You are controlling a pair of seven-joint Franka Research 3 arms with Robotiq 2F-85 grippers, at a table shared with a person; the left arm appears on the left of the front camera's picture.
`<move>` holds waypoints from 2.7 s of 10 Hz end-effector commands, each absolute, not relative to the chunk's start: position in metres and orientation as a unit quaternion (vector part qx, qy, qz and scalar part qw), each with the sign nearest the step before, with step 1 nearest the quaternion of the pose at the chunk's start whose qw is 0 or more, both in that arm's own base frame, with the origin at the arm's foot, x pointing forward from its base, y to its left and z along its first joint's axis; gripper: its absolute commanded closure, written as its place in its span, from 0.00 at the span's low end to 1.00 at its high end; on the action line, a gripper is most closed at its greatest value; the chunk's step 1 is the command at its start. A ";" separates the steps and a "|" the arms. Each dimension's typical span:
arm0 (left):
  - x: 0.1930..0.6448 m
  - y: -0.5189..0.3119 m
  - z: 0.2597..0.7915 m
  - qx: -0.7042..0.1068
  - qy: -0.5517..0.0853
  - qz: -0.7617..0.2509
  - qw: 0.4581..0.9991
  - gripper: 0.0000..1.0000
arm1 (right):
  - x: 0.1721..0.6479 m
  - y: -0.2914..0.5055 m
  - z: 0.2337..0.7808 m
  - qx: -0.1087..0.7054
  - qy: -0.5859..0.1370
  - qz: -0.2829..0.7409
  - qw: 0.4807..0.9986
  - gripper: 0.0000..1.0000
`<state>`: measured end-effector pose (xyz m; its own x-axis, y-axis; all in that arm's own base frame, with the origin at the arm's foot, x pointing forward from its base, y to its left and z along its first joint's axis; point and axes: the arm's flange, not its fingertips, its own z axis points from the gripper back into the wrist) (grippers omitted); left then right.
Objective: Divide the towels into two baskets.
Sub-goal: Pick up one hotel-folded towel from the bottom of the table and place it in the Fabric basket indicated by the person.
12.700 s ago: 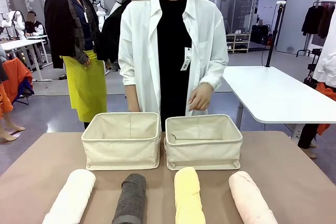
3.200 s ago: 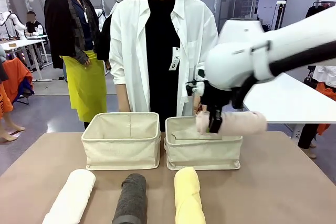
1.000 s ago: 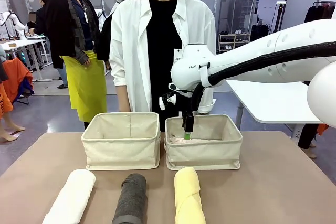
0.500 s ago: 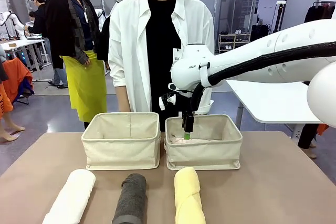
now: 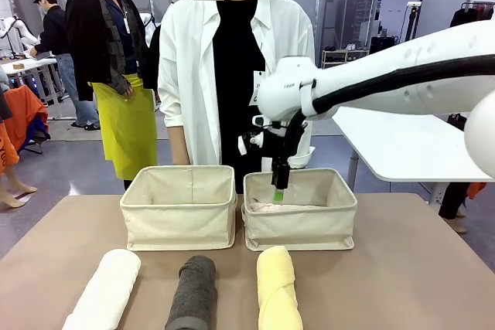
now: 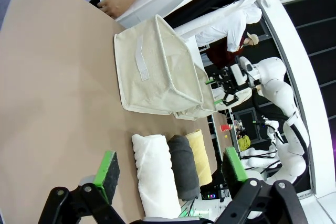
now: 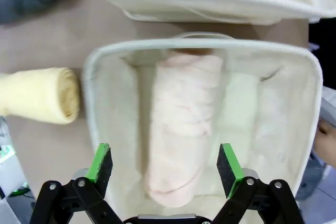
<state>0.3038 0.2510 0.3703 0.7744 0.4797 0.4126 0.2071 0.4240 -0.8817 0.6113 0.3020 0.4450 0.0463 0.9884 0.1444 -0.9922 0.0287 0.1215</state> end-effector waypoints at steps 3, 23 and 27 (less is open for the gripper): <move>0.302 0.253 0.372 -0.533 -0.328 0.086 0.775 0.00 | 0.537 0.184 0.473 0.291 -0.068 0.601 0.741 0.00; 0.302 0.253 0.372 -0.533 -0.328 0.086 0.775 0.00 | 0.337 -0.226 0.358 0.669 -0.116 0.034 0.733 0.00; 0.302 0.253 0.372 -0.533 -0.328 0.086 0.775 0.00 | 0.337 -0.226 0.358 0.669 -0.116 0.034 0.733 0.00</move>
<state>0.3043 0.2504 0.3703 0.7757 0.4777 0.4124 0.2070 0.4247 -0.8813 0.3411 -0.2264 0.3569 0.9760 -0.1005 0.1931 -0.1829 0.1029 0.9777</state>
